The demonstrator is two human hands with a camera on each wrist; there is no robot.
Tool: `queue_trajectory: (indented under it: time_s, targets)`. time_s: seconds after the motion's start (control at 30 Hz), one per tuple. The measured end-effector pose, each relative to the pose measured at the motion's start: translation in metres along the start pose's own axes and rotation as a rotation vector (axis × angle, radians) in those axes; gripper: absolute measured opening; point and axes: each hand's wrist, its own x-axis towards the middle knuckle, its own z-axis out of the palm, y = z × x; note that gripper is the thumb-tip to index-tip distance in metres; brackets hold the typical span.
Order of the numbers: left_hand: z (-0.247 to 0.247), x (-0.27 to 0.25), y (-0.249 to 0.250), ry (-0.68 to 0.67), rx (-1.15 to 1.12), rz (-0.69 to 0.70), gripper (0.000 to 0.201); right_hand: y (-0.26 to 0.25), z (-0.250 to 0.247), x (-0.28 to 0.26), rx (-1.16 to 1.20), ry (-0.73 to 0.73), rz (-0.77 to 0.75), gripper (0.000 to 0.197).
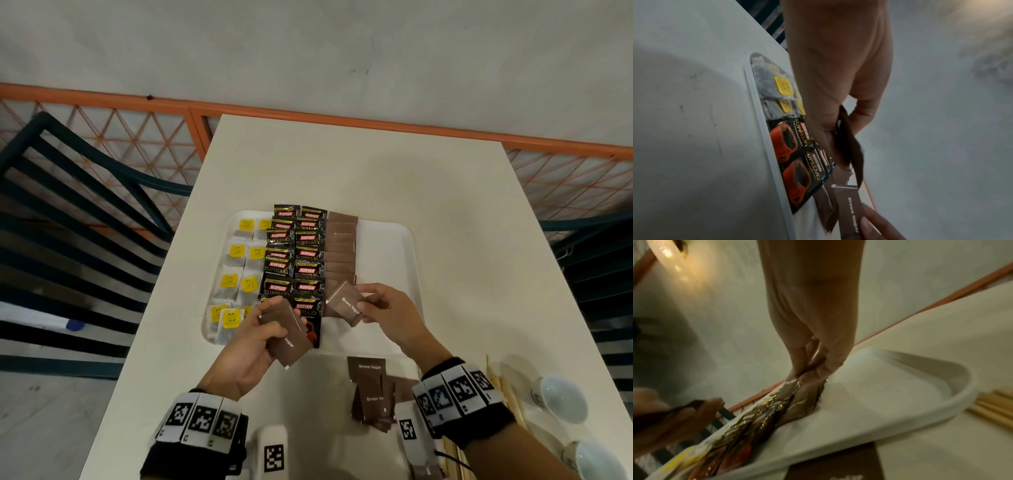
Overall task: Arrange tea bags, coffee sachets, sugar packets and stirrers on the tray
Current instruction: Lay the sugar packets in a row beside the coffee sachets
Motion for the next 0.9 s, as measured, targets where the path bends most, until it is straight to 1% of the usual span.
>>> queue_trajectory:
  time_s: [0.07, 0.2, 0.33, 0.43, 0.57, 0.67, 0.7, 0.73, 0.77, 0.8, 0.83, 0.9]
  targets:
    - [-0.002, 0.0, 0.0, 0.004, 0.01, 0.01, 0.049, 0.004, 0.0, 0.003, -0.083, 0.019, -0.001, 0.018]
    - [-0.004, -0.001, -0.001, 0.012, 0.038, 0.028, 0.048, 0.01, 0.008, 0.008, -0.253, 0.008, -0.05, 0.012]
    - [-0.003, -0.001, -0.001, 0.012, 0.074, 0.027, 0.037, 0.01, 0.016, 0.011, -0.356, 0.028, -0.124, 0.017]
    - [-0.001, 0.0, -0.003, 0.014, 0.084, 0.022, 0.03, 0.011, 0.022, 0.013, -0.491, 0.05, -0.206, 0.019]
    - [0.002, 0.002, -0.007, 0.033, 0.082, 0.037, 0.029, 0.015, 0.028, 0.012, -0.57, 0.128, -0.266, 0.017]
    - [0.006, 0.003, -0.009, 0.051, 0.099, 0.058, 0.03, 0.007, 0.03, 0.003, -0.547, 0.188, -0.326, 0.016]
    - [0.006, 0.004, -0.01, 0.066, 0.099, 0.069, 0.031, 0.001, 0.031, -0.002, -0.513, 0.17, -0.322, 0.02]
    - [0.007, 0.005, -0.011, 0.084, 0.099, 0.083, 0.032, -0.005, 0.032, -0.006, -0.461, 0.117, -0.29, 0.027]
    - [0.008, 0.005, -0.012, 0.101, 0.104, 0.098, 0.033, -0.012, 0.033, -0.012, -0.39, 0.038, -0.233, 0.033]
    - [0.009, 0.006, -0.012, 0.113, 0.111, 0.113, 0.033, -0.019, 0.034, -0.018, -0.302, -0.052, -0.17, 0.034]
    - [0.011, 0.006, -0.013, 0.123, 0.12, 0.127, 0.032, -0.022, 0.036, -0.024, -0.219, -0.138, -0.127, 0.03]
    - [0.012, 0.006, -0.014, 0.142, 0.138, 0.149, 0.03, -0.023, 0.038, -0.03, -0.131, -0.258, -0.113, 0.01]
